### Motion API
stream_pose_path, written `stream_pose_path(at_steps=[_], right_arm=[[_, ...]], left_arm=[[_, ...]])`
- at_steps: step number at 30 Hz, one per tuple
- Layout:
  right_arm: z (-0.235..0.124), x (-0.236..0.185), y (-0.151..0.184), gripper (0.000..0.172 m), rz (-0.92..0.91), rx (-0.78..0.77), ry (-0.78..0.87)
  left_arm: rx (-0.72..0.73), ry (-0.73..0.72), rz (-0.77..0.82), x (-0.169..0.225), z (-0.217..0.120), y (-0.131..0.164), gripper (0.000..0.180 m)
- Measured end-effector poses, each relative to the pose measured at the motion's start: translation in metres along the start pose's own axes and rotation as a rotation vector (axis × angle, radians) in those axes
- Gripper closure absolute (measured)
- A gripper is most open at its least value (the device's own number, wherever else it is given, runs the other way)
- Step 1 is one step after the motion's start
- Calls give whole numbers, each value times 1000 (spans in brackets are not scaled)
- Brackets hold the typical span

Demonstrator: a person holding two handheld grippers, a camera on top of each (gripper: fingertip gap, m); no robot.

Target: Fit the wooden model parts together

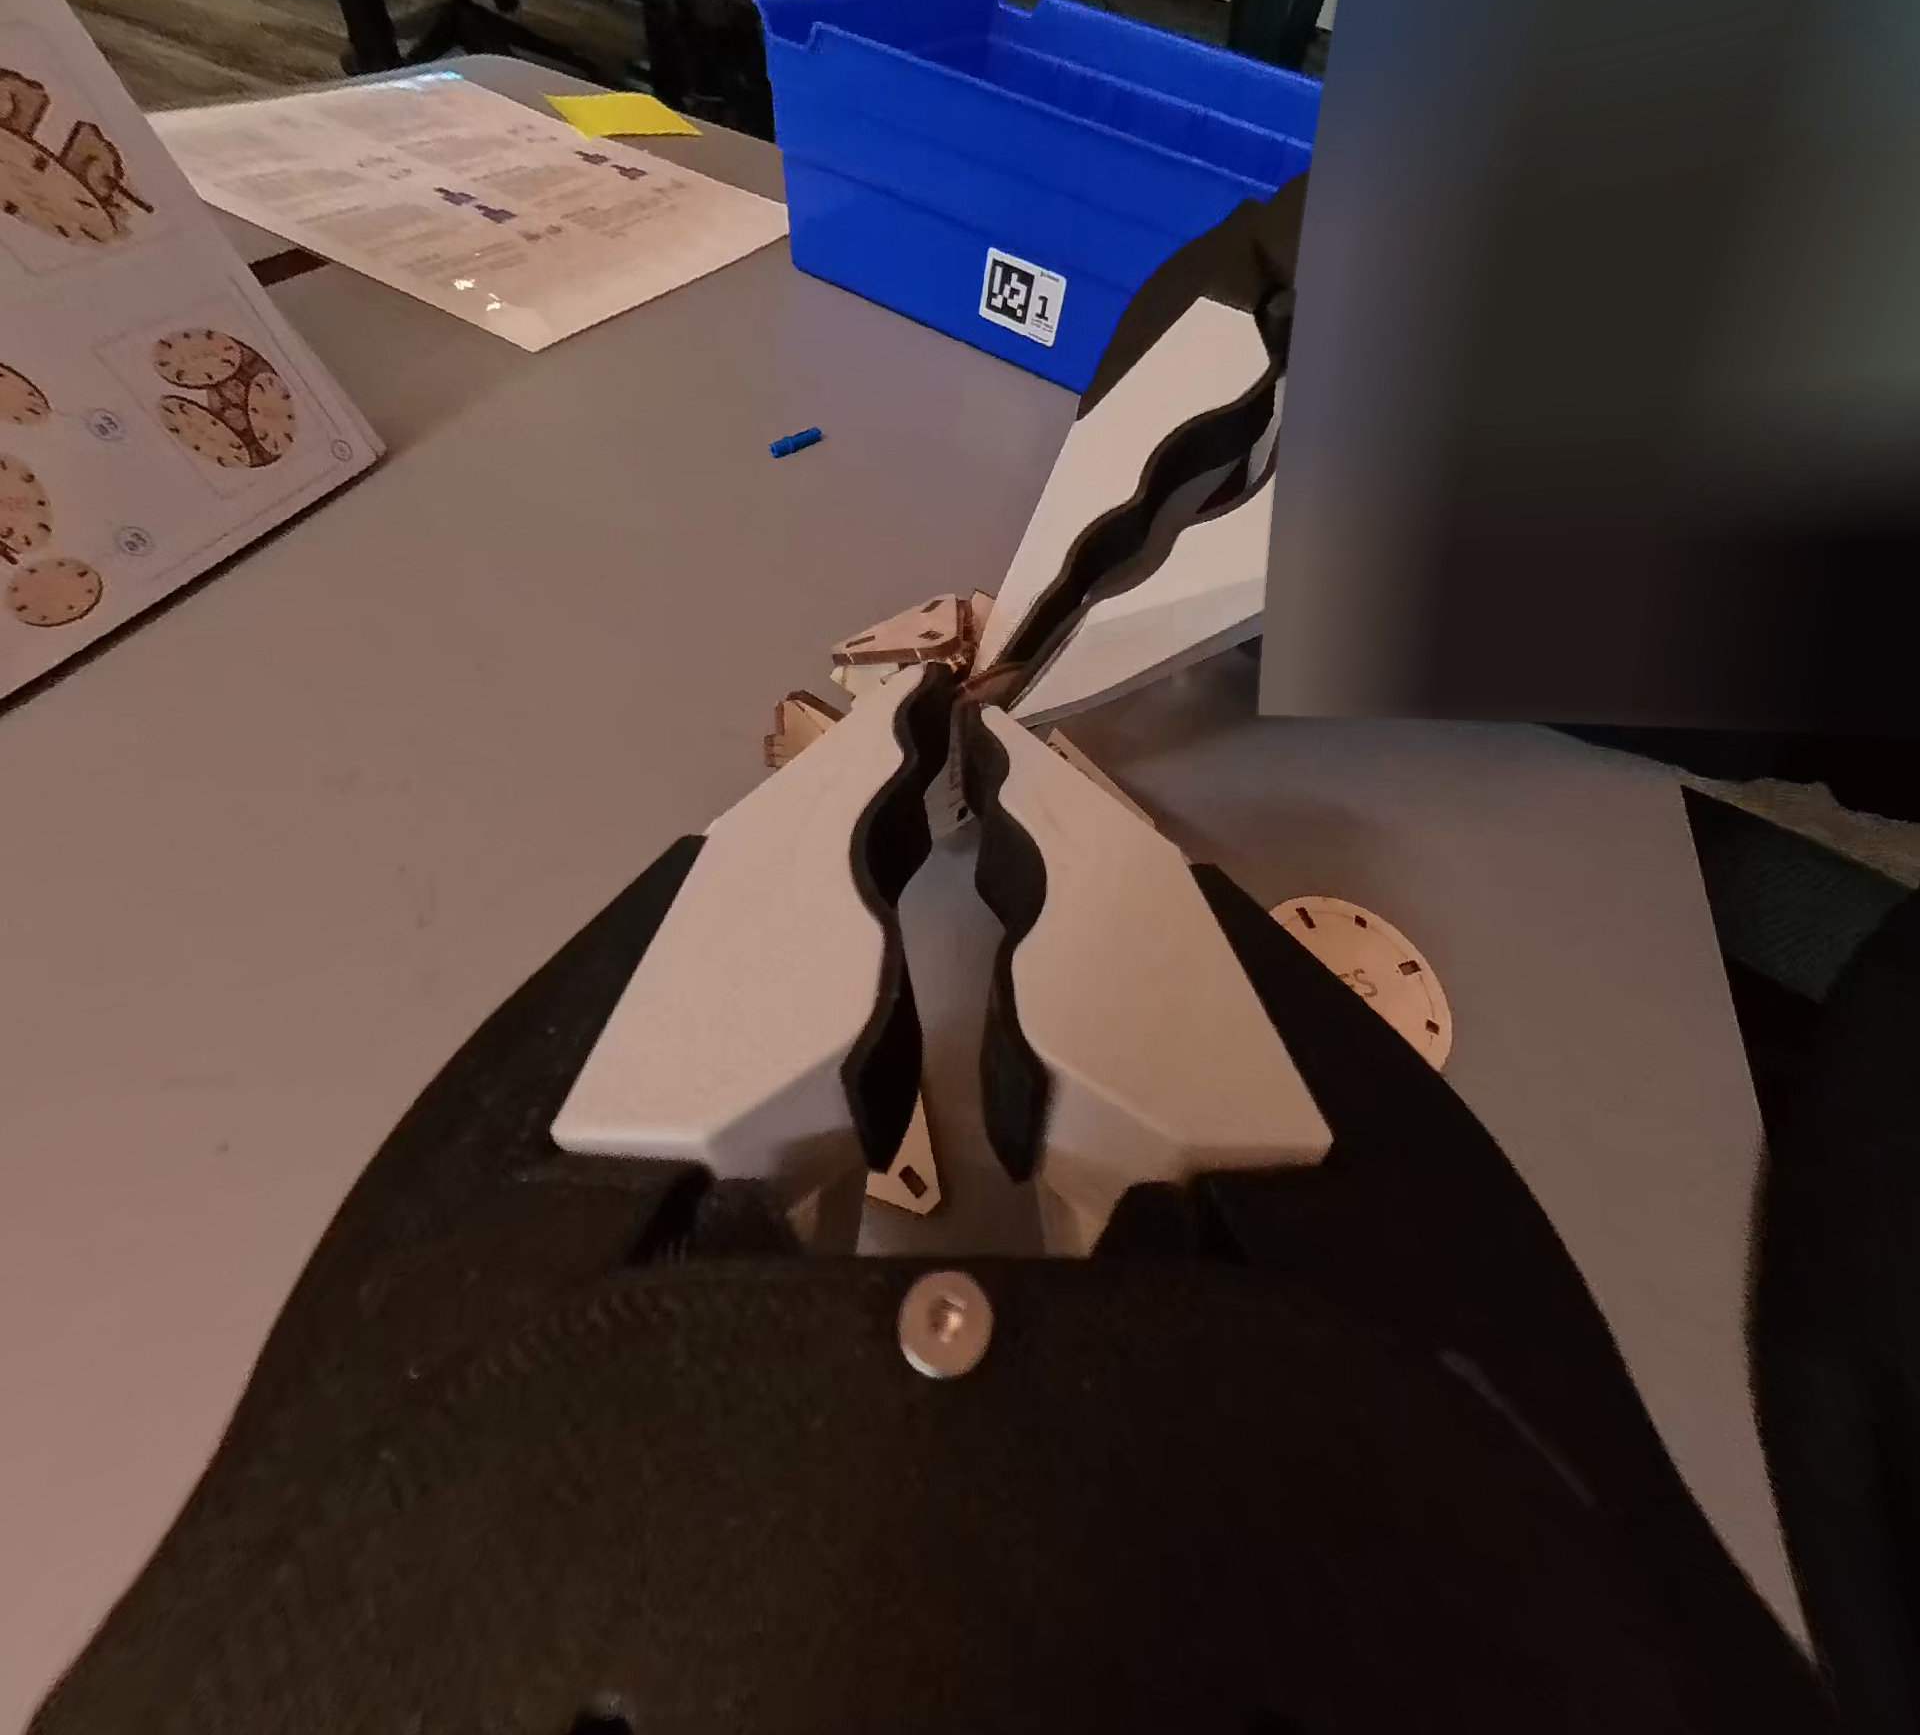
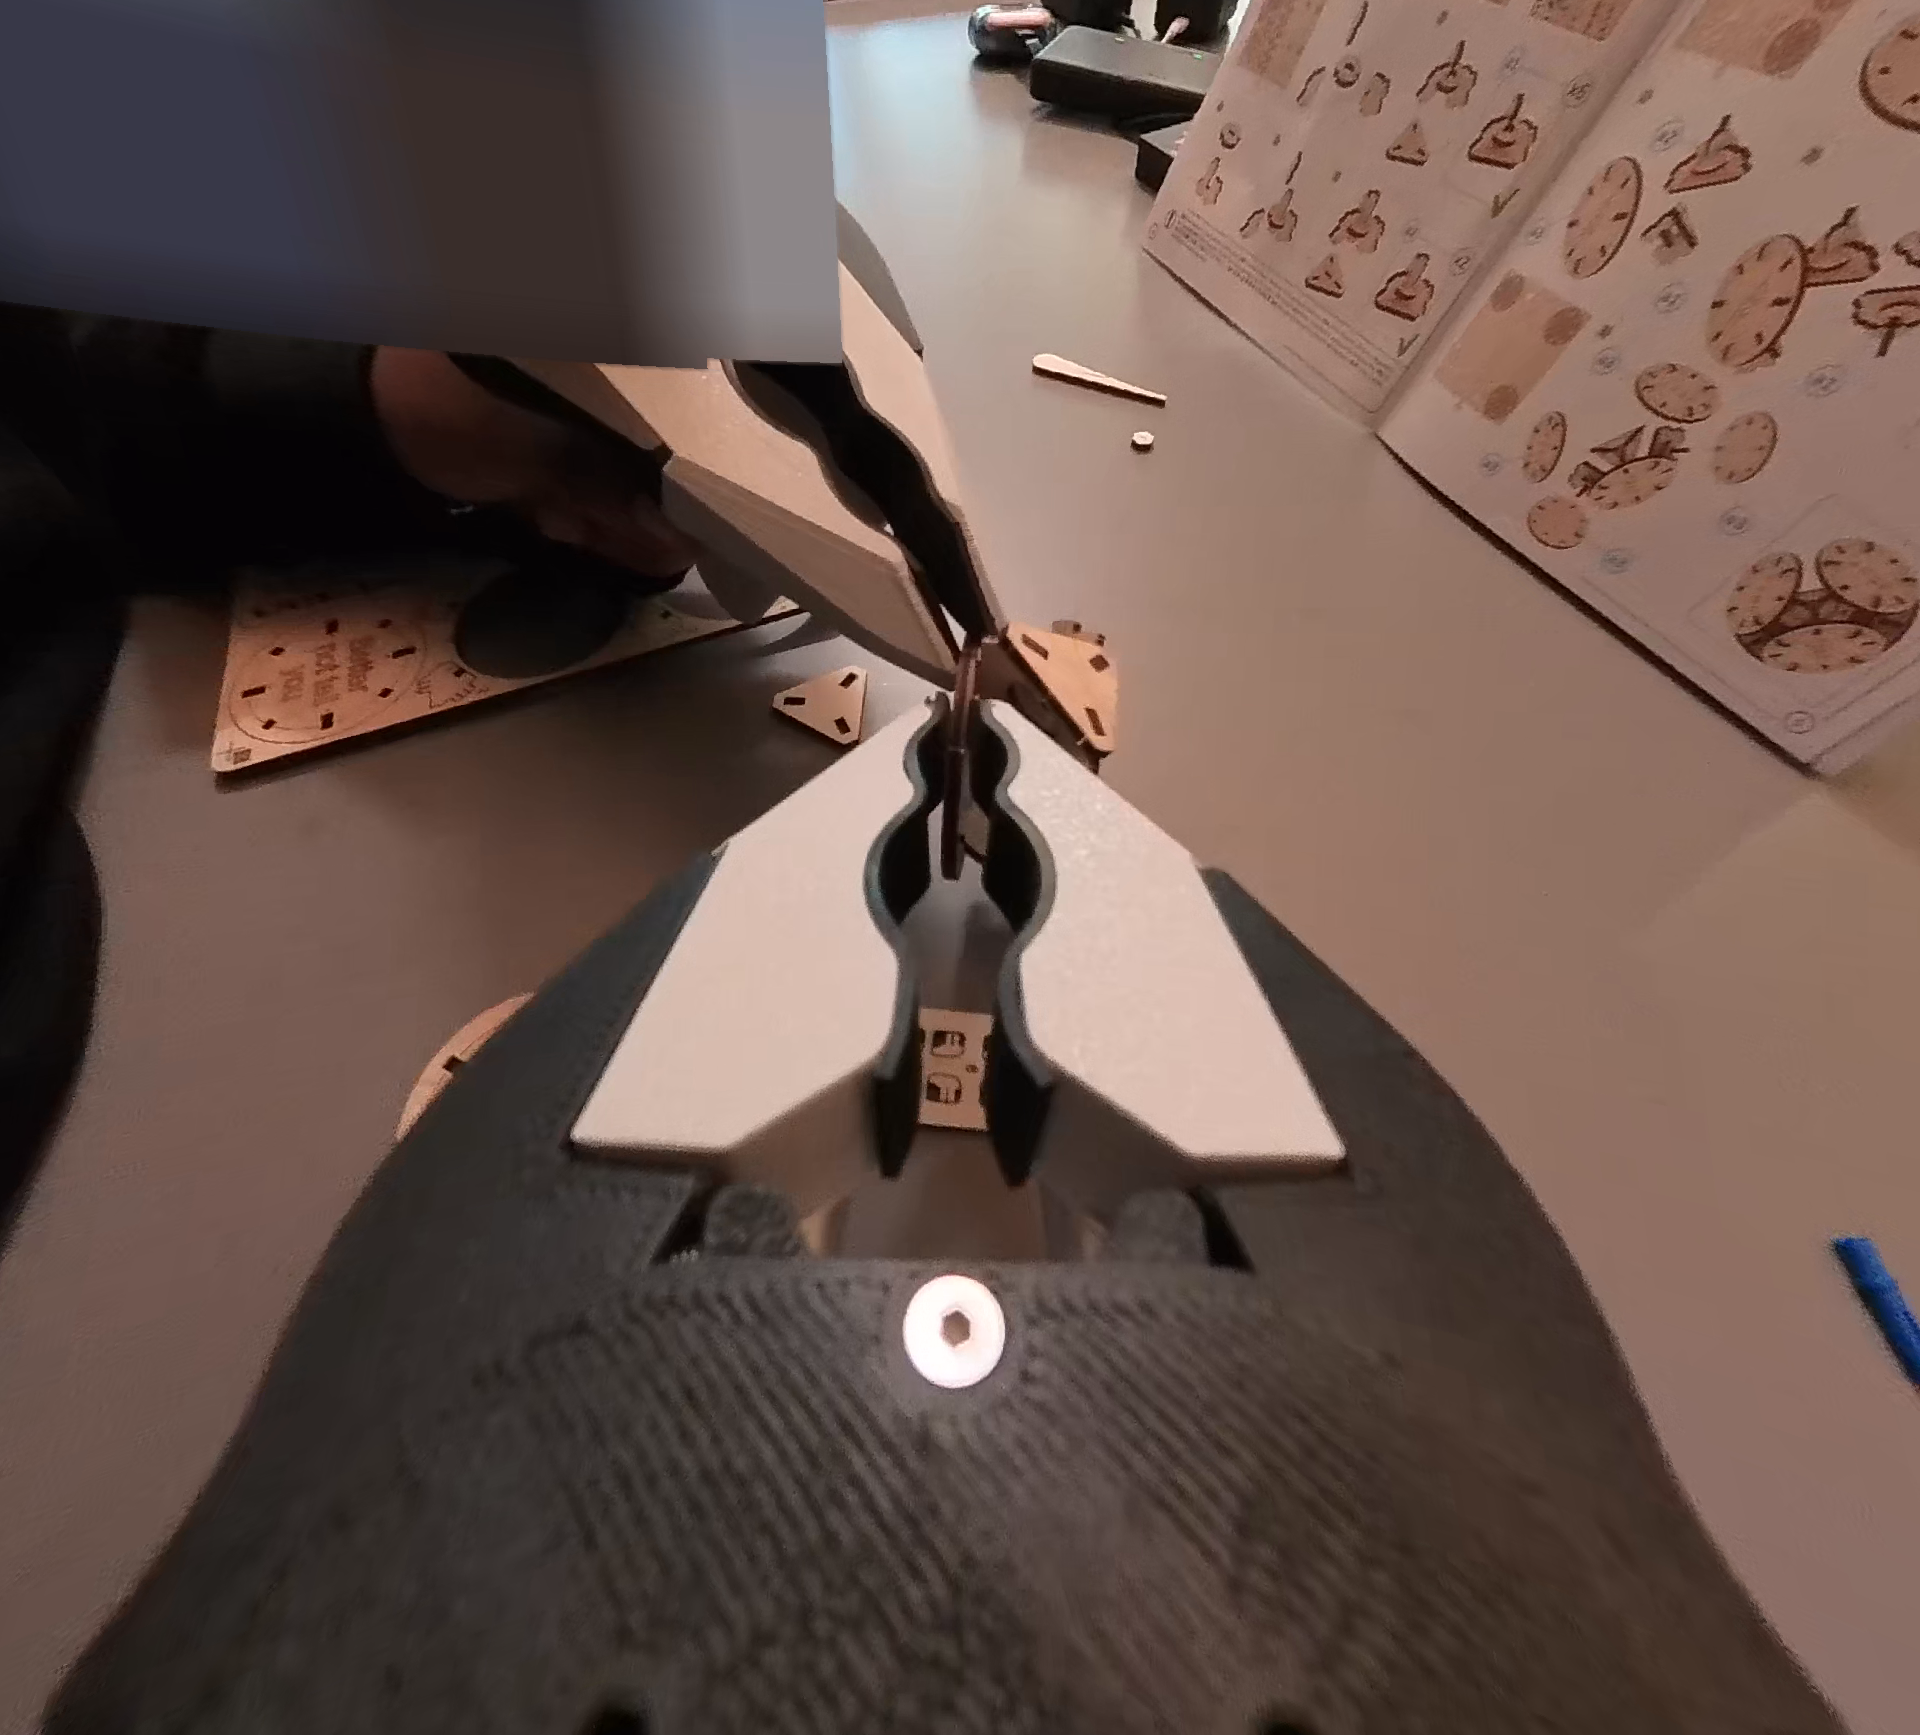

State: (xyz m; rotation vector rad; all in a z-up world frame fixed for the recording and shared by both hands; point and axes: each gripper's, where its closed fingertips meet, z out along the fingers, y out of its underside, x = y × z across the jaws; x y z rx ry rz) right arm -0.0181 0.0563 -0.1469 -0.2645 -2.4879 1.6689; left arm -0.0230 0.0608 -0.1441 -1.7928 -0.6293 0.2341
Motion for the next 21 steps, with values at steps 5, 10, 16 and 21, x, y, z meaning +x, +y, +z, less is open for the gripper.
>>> stream_pose_path(at_steps=[5,10,16,21], right_arm=[[-5,-2,-10,171,61,63,-54],[-9,-2,-24,171,263,165,-186],[-21,16,-27,172,406,261,-213],[-23,21,-28,172,563,321,-288]], left_arm=[[59,46,-17,4,-4,-10,180],[154,112,-31,8,-11,-24,178],[160,23,23,-5,-16,-23,163],[143,46,23,-2,-13,-18,157]])
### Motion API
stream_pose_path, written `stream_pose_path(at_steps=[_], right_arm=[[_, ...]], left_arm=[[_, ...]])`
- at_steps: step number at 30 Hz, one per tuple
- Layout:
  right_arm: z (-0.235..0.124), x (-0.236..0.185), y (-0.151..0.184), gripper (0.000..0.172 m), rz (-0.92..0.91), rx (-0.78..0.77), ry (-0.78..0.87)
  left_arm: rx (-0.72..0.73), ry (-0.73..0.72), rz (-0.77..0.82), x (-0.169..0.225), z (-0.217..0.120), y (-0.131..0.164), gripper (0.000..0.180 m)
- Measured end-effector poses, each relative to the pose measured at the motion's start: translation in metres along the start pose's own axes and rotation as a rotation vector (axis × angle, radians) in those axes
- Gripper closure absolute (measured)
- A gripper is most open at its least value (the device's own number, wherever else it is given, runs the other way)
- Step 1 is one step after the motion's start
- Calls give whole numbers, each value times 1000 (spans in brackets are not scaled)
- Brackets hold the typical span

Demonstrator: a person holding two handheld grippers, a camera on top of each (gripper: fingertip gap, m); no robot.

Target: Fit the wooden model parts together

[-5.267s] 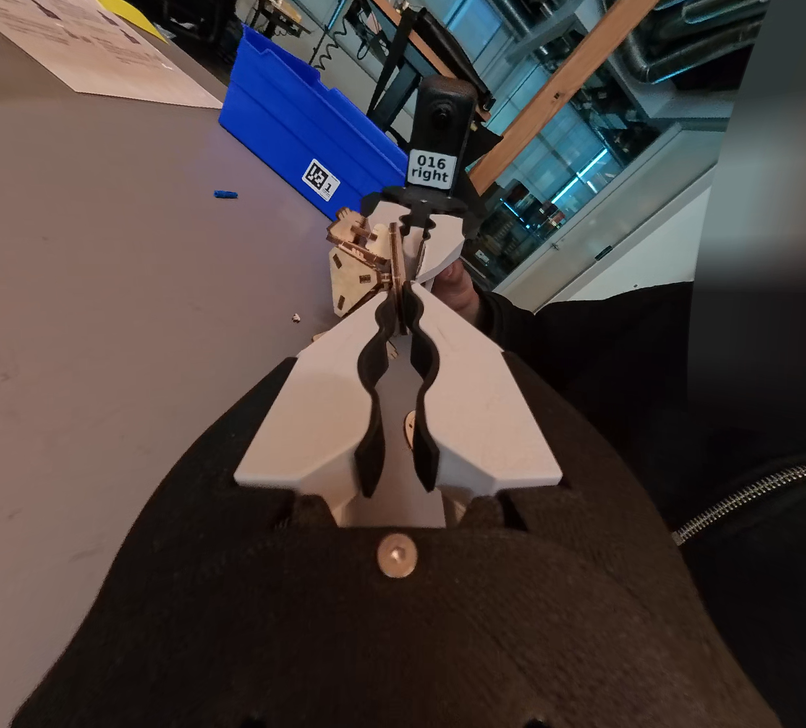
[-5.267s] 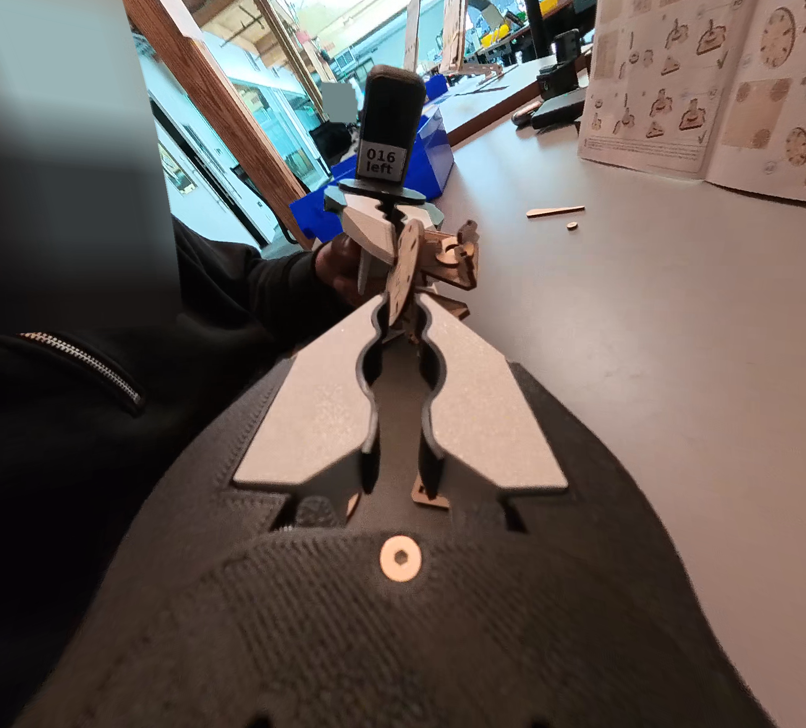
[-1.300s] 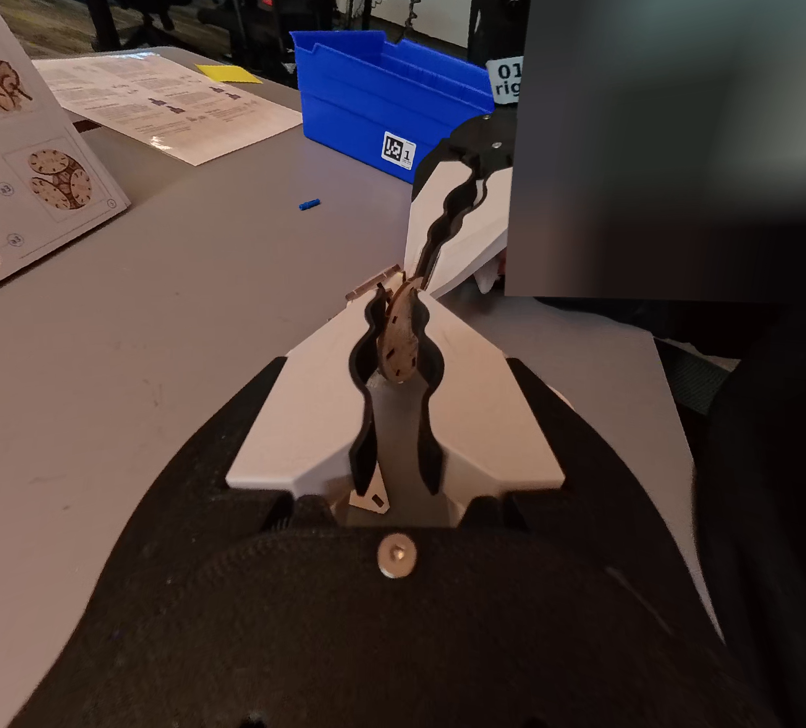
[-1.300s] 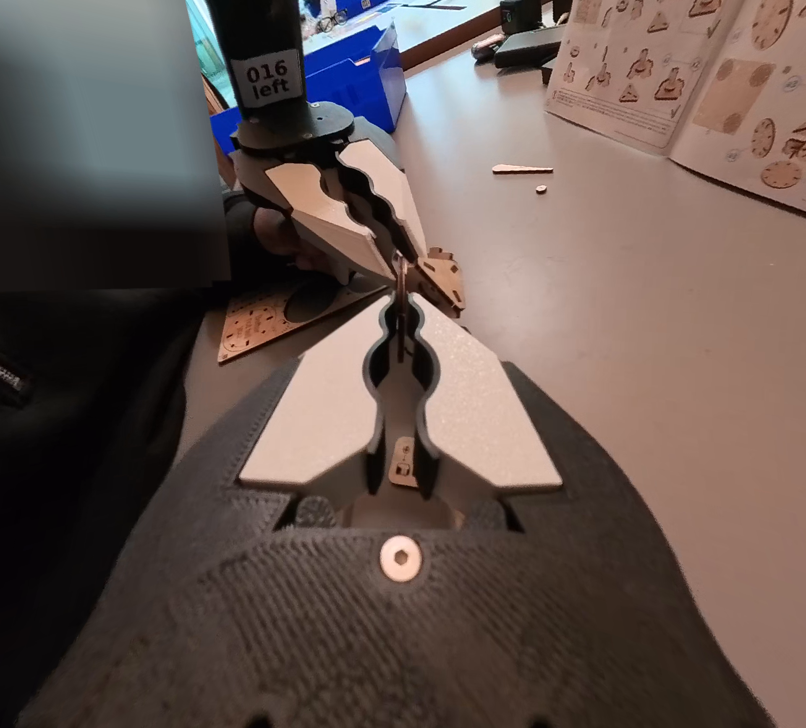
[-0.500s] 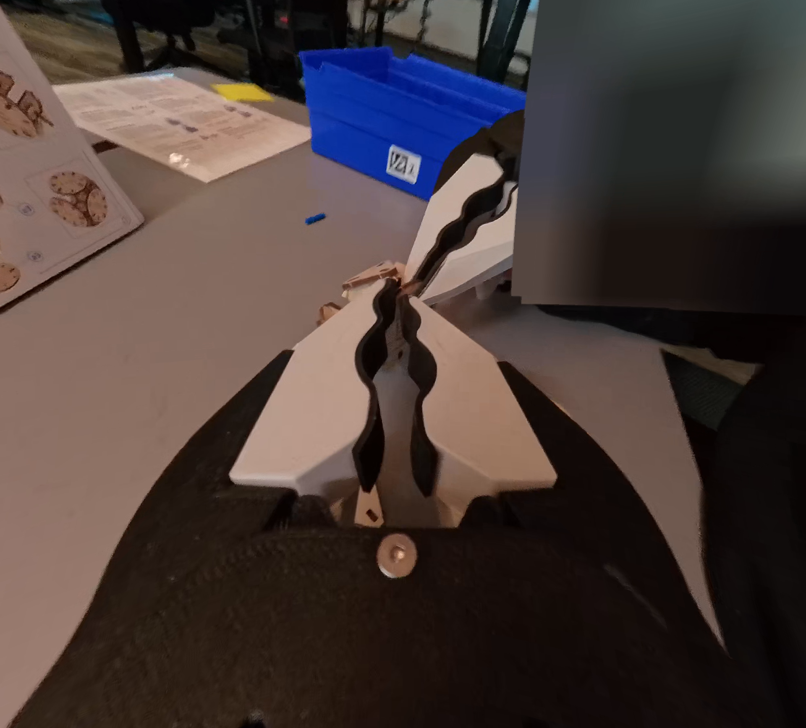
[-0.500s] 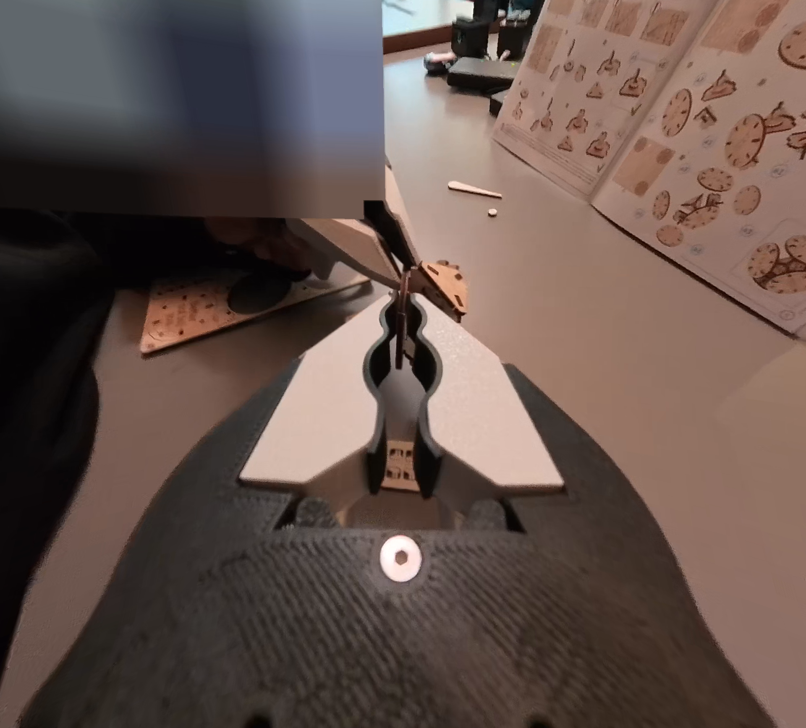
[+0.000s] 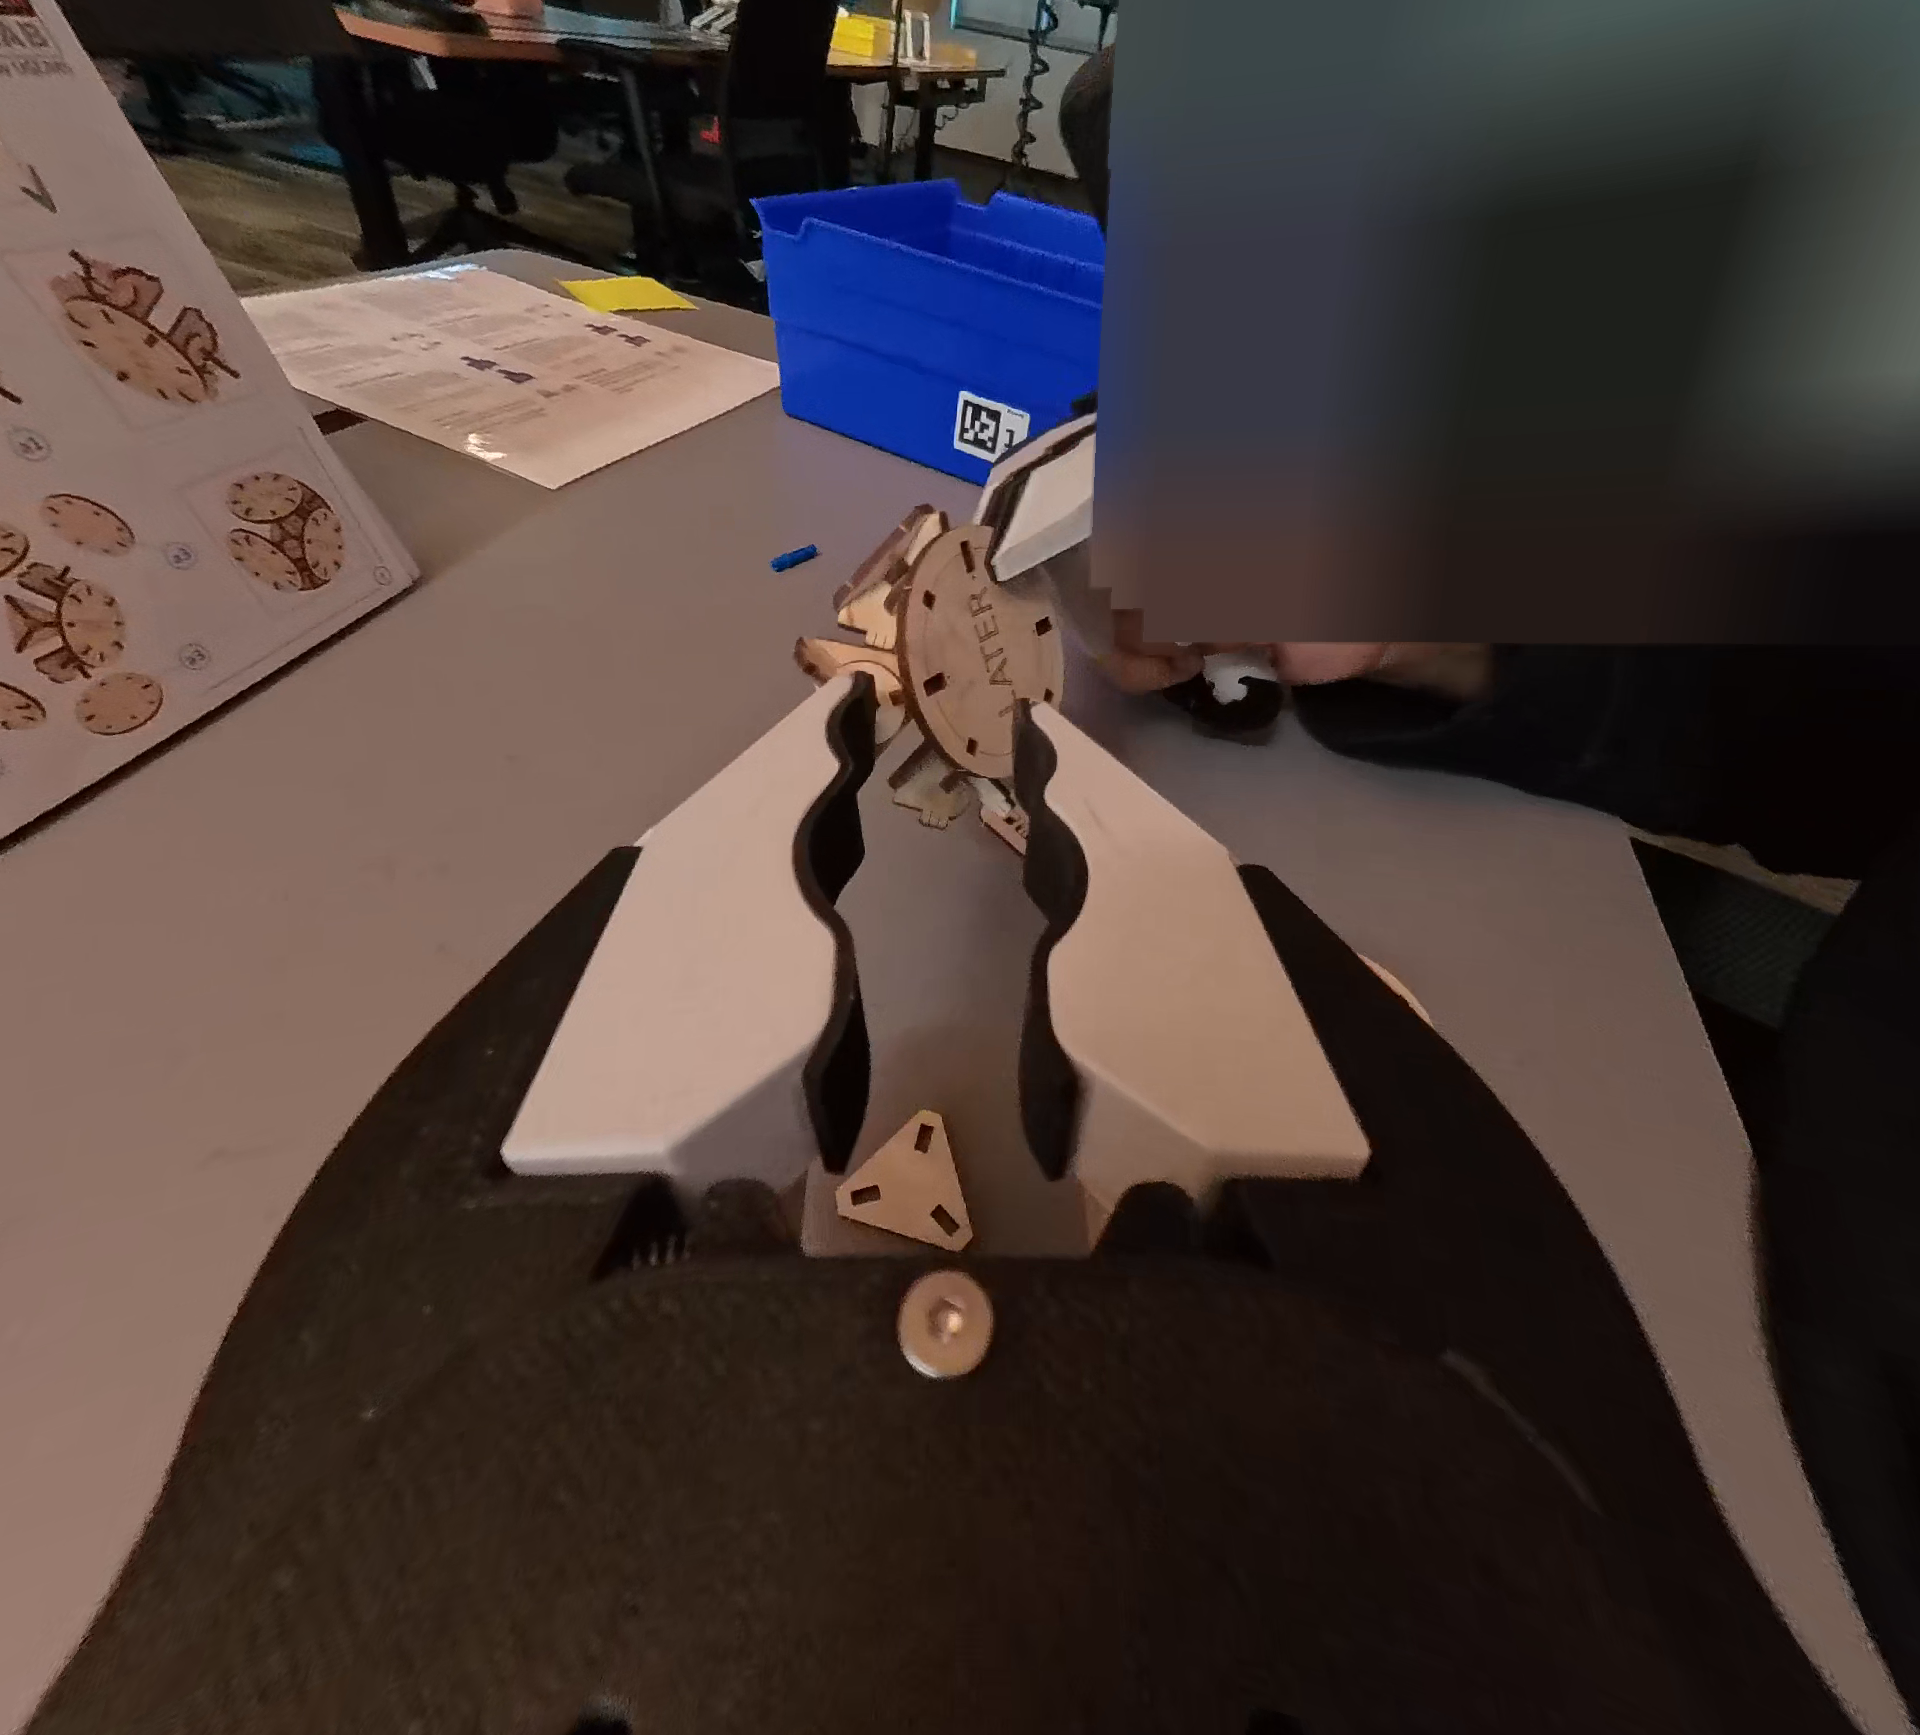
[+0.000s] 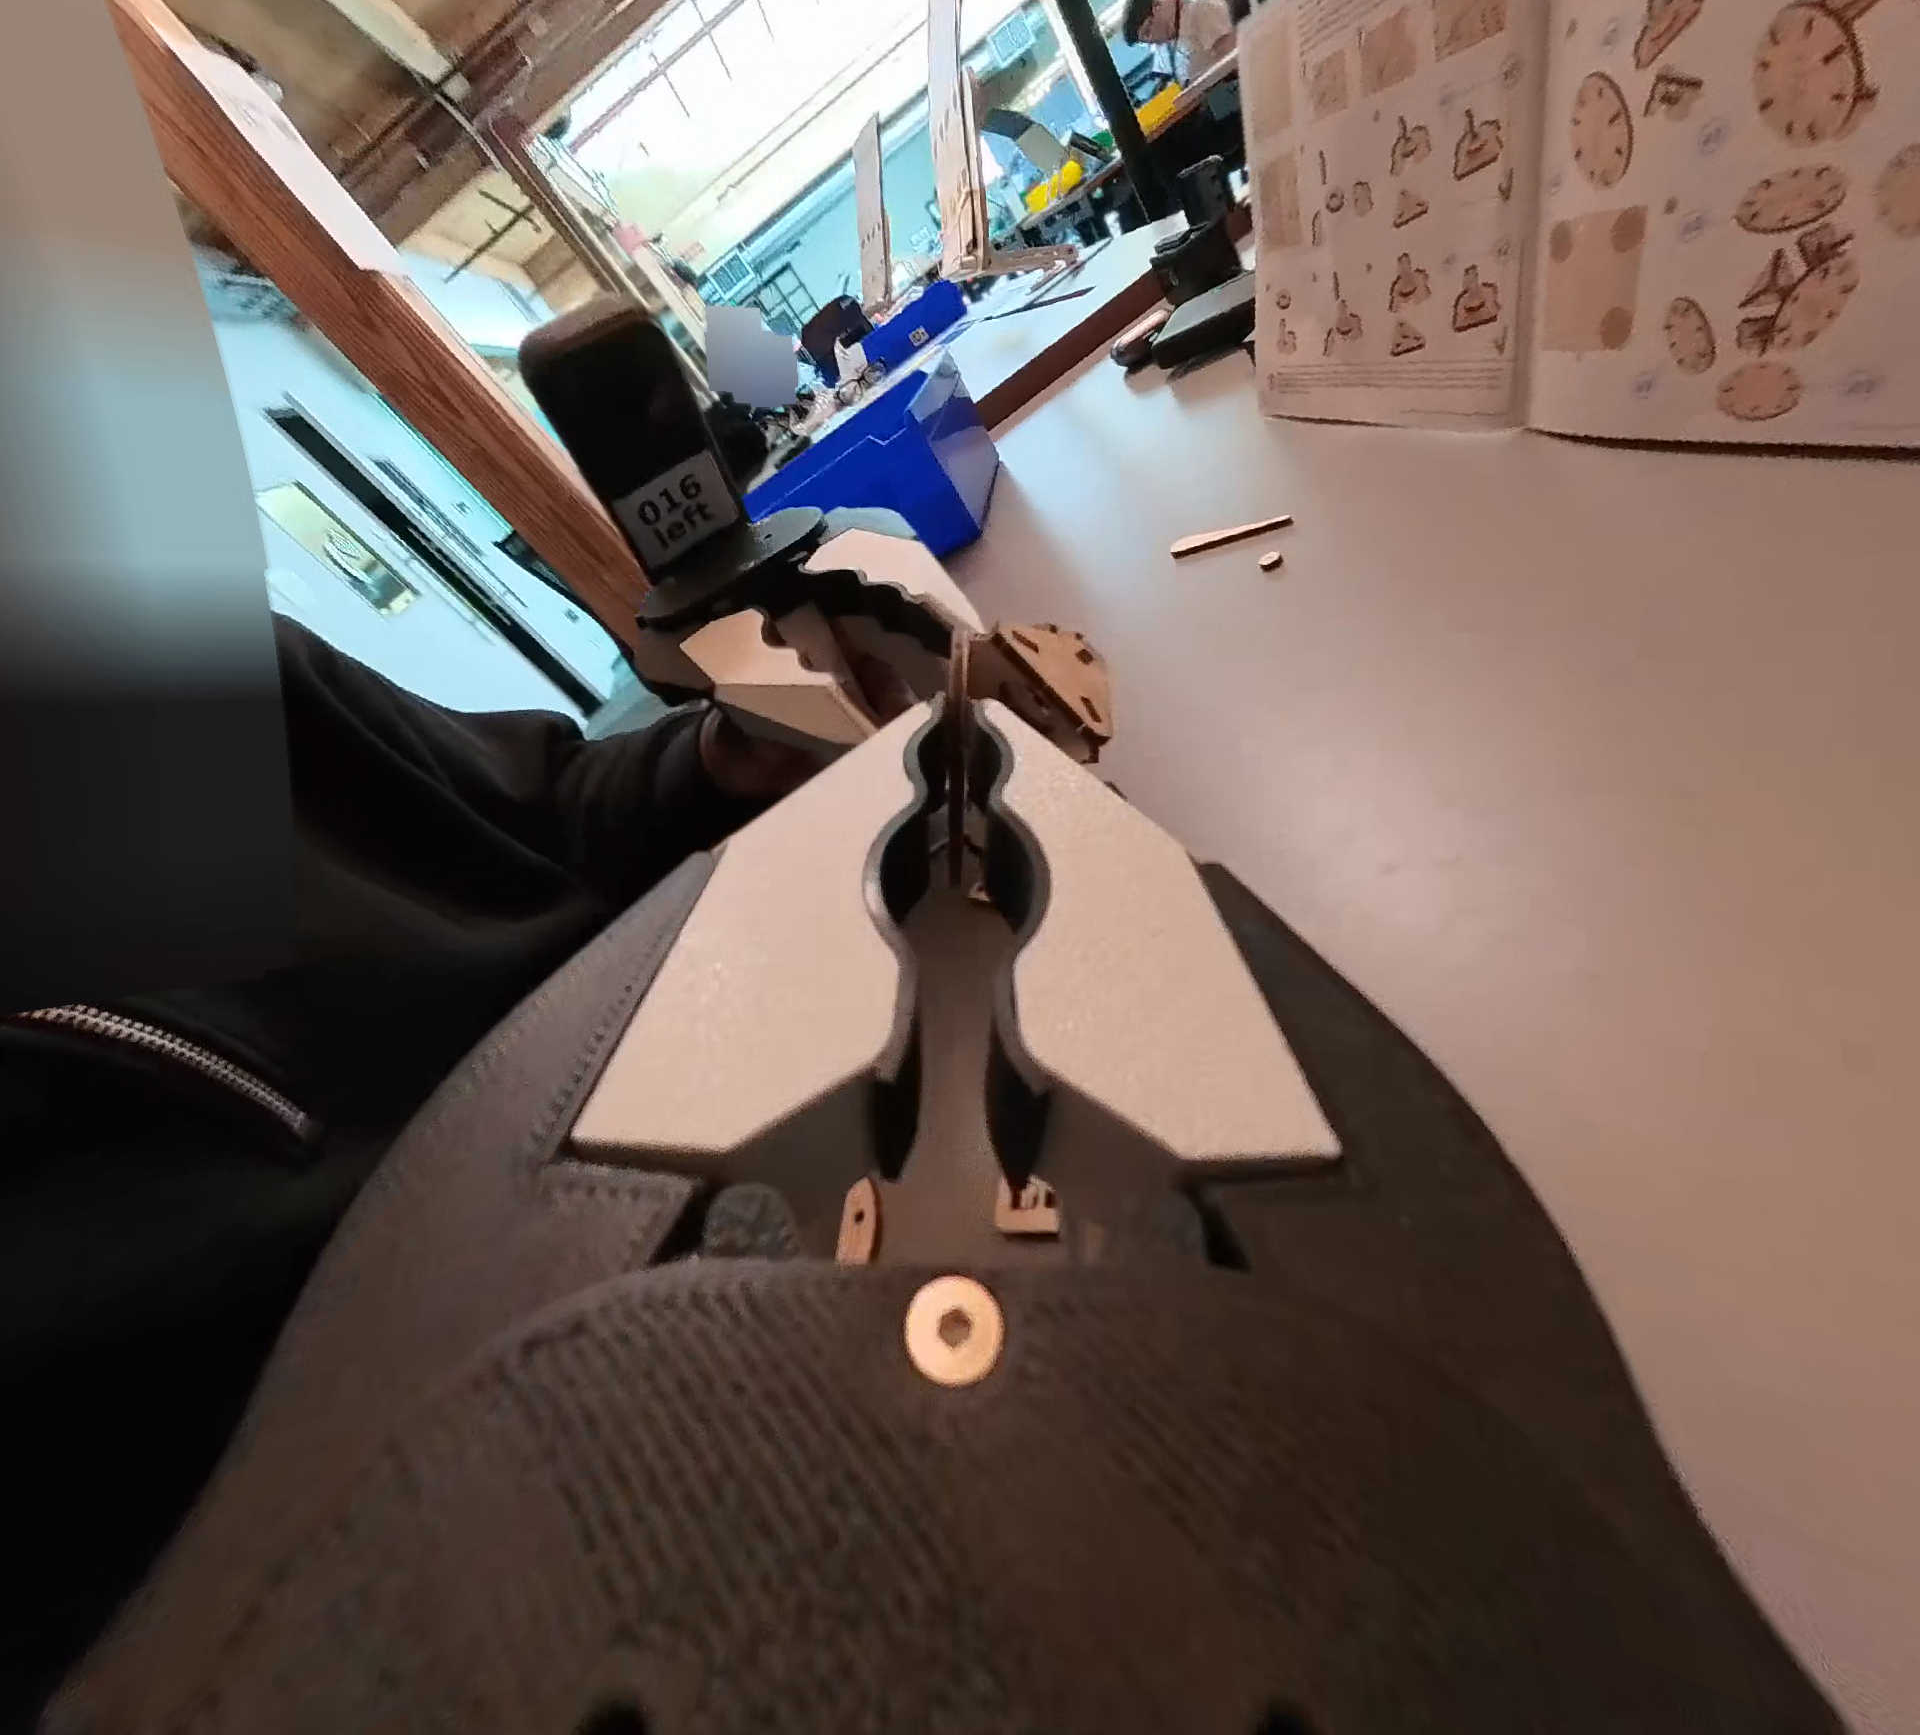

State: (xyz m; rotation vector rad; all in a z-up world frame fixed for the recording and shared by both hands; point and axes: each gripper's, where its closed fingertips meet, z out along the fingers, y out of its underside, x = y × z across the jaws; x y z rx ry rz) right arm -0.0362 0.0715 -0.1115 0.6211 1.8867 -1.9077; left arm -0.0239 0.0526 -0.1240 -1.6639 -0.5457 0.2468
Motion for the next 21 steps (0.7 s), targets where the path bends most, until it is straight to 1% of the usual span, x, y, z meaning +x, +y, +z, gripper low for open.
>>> stream_pose_path(at_steps=[7,10,13,15,18,21], right_arm=[[0,5,-1,172,116,37,-33],[-1,10,-1,172,153,49,-23],[1,14,3,172,187,41,-12],[4,15,5,172,206,40,-9],[9,17,10,172,237,29,3],[13,13,10,172,285,45,-29]], left_arm=[[0,-31,107,3,1,1,152],[-20,-65,158,3,3,3,140],[-80,-121,236,2,7,10,119],[-110,-170,301,1,9,13,112],[-121,-266,393,-7,8,12,108],[-150,-292,417,-11,10,18,108]])
